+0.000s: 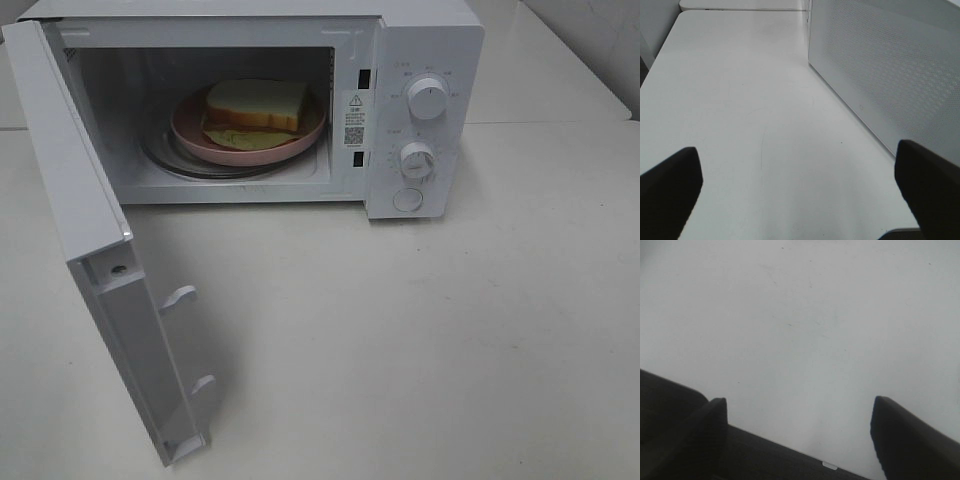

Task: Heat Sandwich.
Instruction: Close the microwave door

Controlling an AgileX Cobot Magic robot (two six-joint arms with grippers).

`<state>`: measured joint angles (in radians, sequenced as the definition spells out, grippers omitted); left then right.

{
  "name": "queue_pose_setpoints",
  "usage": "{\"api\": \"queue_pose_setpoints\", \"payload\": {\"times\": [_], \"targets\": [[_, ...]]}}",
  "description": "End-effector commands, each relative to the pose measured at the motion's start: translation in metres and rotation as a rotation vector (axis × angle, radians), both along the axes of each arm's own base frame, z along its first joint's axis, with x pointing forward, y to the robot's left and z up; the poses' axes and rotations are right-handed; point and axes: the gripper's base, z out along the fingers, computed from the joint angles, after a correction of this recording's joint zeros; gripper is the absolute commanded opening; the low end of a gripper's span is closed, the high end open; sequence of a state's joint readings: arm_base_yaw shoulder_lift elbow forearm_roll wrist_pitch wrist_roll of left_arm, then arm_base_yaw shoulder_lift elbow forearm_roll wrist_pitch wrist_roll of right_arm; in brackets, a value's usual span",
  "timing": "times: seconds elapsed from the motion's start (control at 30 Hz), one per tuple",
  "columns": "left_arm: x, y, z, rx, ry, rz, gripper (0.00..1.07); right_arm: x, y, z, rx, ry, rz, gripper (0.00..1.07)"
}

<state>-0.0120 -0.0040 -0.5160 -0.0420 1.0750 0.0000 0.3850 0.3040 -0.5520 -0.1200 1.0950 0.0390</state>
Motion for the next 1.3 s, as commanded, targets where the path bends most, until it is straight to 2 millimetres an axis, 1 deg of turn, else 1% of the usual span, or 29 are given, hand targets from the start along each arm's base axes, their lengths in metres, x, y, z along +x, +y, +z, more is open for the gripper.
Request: {"api": "queue_pose_setpoints", "payload": {"times": [0.03, 0.07, 0.17, 0.2, 0.33, 0.37, 0.43, 0.5, 1.3], "targets": [[-0.003, 0.000, 0.001, -0.001, -0.028, -0.006, 1.00, -0.010, -0.006, -0.002, 0.018, -0.064, -0.080, 0.76], [-0.003, 0.000, 0.001, -0.001, -0.028, -0.006, 1.00, -0.016, -0.009, -0.001, 0.032, -0.109, -0.122, 0.76], [-0.003, 0.000, 0.001, -0.001, -0.028, -0.006, 1.00, -0.021, -0.011, -0.001, 0.043, -0.157, -0.156, 0.76], [-0.003, 0.000, 0.001, -0.001, -0.028, -0.006, 1.00, -0.027, -0.012, 0.000, 0.058, -0.204, -0.184, 0.76], [-0.003, 0.000, 0.001, -0.001, -0.028, -0.006, 1.00, -0.032, -0.012, -0.002, 0.069, -0.270, -0.226, 0.76], [-0.003, 0.000, 0.001, -0.001, -0.028, -0.006, 1.00, -0.035, -0.012, -0.006, 0.078, -0.319, -0.260, 0.76], [-0.003, 0.000, 0.001, -0.001, -0.028, -0.006, 1.00, -0.037, -0.013, -0.005, 0.081, -0.338, -0.272, 0.76], [-0.003, 0.000, 0.001, -0.001, -0.028, -0.006, 1.00, -0.043, -0.013, -0.005, 0.079, -0.372, -0.327, 0.76], [-0.002, 0.000, 0.001, -0.001, -0.026, -0.006, 1.00, -0.043, -0.012, -0.005, 0.077, -0.373, -0.340, 0.76]]}}
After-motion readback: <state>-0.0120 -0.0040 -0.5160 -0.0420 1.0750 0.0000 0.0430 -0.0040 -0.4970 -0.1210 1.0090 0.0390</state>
